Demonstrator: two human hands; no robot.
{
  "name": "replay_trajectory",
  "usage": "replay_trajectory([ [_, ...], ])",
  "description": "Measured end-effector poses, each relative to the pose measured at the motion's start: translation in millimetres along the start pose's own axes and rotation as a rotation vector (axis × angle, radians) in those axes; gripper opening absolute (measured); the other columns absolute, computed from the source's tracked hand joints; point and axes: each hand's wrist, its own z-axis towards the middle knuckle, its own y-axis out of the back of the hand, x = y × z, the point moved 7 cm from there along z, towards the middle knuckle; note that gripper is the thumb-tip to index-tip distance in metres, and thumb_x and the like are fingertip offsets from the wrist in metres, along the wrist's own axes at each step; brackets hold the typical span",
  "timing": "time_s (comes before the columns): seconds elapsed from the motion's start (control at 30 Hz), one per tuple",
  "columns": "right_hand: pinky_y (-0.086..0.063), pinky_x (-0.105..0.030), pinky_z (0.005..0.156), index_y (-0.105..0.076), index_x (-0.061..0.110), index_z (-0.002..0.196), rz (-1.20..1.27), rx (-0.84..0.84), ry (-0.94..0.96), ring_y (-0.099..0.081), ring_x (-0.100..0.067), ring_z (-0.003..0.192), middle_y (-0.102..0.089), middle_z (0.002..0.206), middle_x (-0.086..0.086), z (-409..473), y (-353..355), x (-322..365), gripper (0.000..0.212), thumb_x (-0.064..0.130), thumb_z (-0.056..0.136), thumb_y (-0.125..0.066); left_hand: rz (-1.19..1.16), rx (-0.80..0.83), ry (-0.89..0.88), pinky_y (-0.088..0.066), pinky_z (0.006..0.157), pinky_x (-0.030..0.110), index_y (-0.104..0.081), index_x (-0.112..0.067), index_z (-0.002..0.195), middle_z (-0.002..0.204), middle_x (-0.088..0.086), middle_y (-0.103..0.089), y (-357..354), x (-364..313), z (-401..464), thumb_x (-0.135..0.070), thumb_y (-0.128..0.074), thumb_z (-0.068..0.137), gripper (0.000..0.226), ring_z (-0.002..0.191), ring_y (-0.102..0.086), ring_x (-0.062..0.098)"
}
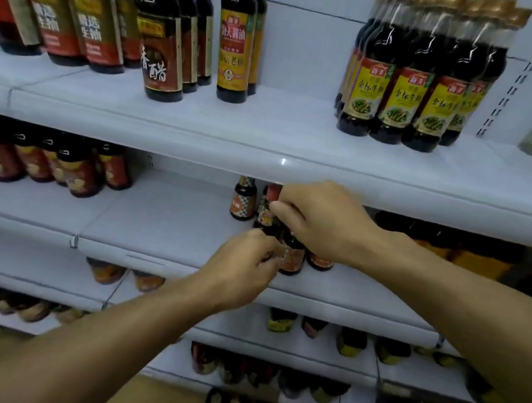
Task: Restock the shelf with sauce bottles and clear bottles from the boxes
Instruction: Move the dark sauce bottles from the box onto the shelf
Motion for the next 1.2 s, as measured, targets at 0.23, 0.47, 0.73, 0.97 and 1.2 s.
replay_trajectory([
  [0.23, -0.037, -0.033, 0.059, -0.050, 0.017, 0.079, 0.112, 0.213, 0.012, -0.051, -0.023, 0.068, -0.051, 0.068, 0.004, -3, -80, -5, 0.032, 0.038, 0.102, -0.042, -0.065, 0.097, 0.154, -0.042, 0.091, 0.026, -0.067, -0.015, 0.122, 0.125, 0.006, -0.062, -51, 50, -14, -0.017, -0.046, 0.100, 0.031, 0.114, -0.056, 0.022],
  [0.47, -0.048, -0.041, 0.068, -0.063, 0.011, 0.093, 0.225, 0.382, -0.009, -0.057, -0.029, 0.078, -0.063, 0.083, -0.007, -30, -164, -10, 0.032, 0.036, 0.102, -0.046, -0.131, 0.161, 0.250, -0.032, 0.057, 0.015, -0.064, -0.013, 0.129, 0.113, 0.012, -0.070, -106, 90, -28, -0.013, -0.045, 0.101, 0.033, 0.083, -0.056, 0.015],
  [0.73, -0.049, -0.042, 0.071, -0.059, 0.010, 0.078, 0.316, 0.544, -0.030, -0.058, -0.026, 0.071, -0.065, 0.079, -0.009, -69, -259, -15, 0.033, 0.030, 0.102, -0.046, -0.214, 0.224, 0.380, -0.043, 0.076, 0.024, -0.071, -0.010, 0.115, 0.110, 0.010, -0.071, -171, 147, -56, -0.014, -0.048, 0.101, 0.028, 0.101, -0.064, 0.025],
  [0.97, -0.051, -0.043, 0.072, -0.065, 0.008, 0.102, 0.326, 0.632, -0.102, -0.061, -0.031, 0.085, -0.069, 0.095, -0.012, -108, -355, -35, 0.022, 0.019, 0.100, -0.046, -0.219, 0.275, 0.509, -0.038, 0.085, 0.016, -0.068, -0.012, 0.121, 0.124, 0.007, -0.067, -236, 204, -87, -0.014, -0.051, 0.100, 0.028, 0.115, -0.060, 0.023],
  [1.2, -0.051, -0.044, 0.079, -0.066, 0.006, 0.099, 0.391, 0.800, -0.263, -0.061, -0.026, 0.088, -0.067, 0.098, -0.012, -175, -490, -77, 0.025, 0.016, 0.100, -0.042, -0.194, 0.388, 0.575, -0.046, 0.094, 0.038, -0.067, -0.010, 0.120, 0.121, 0.013, -0.065, -338, 257, -111, -0.013, -0.047, 0.100, 0.029, 0.111, -0.059, 0.026],
])
